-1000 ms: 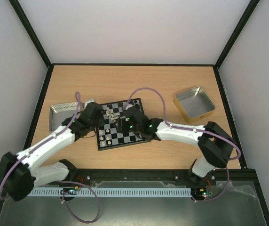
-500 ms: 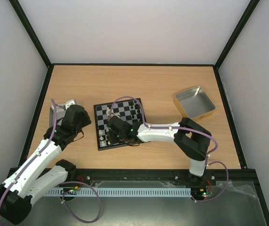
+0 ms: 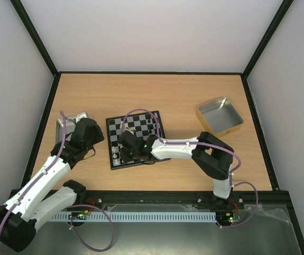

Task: Set up the chess pieces on the board
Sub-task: Adjust the chess piece on the chessboard.

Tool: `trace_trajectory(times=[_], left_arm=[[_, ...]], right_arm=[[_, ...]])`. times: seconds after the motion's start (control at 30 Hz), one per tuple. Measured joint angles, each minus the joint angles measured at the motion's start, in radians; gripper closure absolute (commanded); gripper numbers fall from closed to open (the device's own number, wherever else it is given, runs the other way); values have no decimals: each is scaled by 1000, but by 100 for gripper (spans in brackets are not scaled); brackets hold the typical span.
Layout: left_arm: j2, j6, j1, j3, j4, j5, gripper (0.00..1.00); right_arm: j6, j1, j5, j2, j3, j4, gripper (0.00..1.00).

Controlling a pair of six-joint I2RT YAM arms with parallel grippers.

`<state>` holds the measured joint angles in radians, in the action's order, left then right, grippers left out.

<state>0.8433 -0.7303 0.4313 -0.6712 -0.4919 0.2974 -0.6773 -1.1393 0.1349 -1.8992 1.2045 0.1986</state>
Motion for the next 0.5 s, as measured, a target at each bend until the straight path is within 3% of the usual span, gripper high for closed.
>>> trace_trajectory(times=[0.5], left_arm=[[10, 5, -1, 5, 6, -6, 60]], right_arm=[[0, 0, -27, -6, 12, 3, 69]])
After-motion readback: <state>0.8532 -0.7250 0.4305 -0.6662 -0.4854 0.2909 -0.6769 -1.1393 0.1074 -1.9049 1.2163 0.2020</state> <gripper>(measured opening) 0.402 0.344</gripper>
